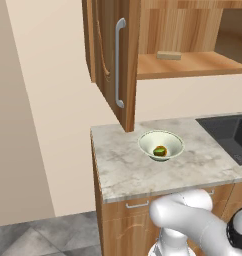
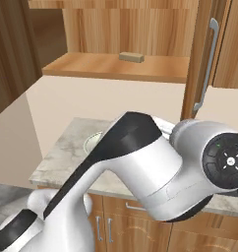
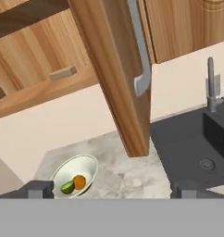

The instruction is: Open the cabinet. Pick the orange and kiwi from the cabinet and place them into the bowl. Then close the cabinet.

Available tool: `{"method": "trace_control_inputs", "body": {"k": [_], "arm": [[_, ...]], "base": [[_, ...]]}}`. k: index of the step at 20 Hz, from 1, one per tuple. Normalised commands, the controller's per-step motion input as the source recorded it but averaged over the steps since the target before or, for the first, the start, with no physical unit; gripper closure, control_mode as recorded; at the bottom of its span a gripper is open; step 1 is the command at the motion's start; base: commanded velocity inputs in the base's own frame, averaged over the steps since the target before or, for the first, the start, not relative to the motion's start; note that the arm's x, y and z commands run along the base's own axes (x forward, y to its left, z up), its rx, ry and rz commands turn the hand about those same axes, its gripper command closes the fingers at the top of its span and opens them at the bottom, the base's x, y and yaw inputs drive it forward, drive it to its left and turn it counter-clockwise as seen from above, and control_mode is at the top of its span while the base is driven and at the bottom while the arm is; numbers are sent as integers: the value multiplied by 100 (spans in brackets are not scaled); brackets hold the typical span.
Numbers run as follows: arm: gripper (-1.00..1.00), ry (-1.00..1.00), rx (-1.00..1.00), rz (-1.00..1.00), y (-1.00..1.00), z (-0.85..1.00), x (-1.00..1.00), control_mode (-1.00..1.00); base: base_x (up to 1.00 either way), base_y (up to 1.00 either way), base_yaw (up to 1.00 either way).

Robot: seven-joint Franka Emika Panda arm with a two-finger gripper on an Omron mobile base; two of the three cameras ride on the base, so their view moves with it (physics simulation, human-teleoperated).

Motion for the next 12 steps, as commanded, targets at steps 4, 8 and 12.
{"method": "trace_control_inputs", "body": {"k": [4,8,12], "arm": [[-100,-18,3,16,-23,-26,0,-100],[-100,-11,5,14,-29,-36,6,-100],[-100,-10,7,16,-29,-36,23,-100]], "base": [[0,0,0],[0,0,0],[0,0,0]]}}
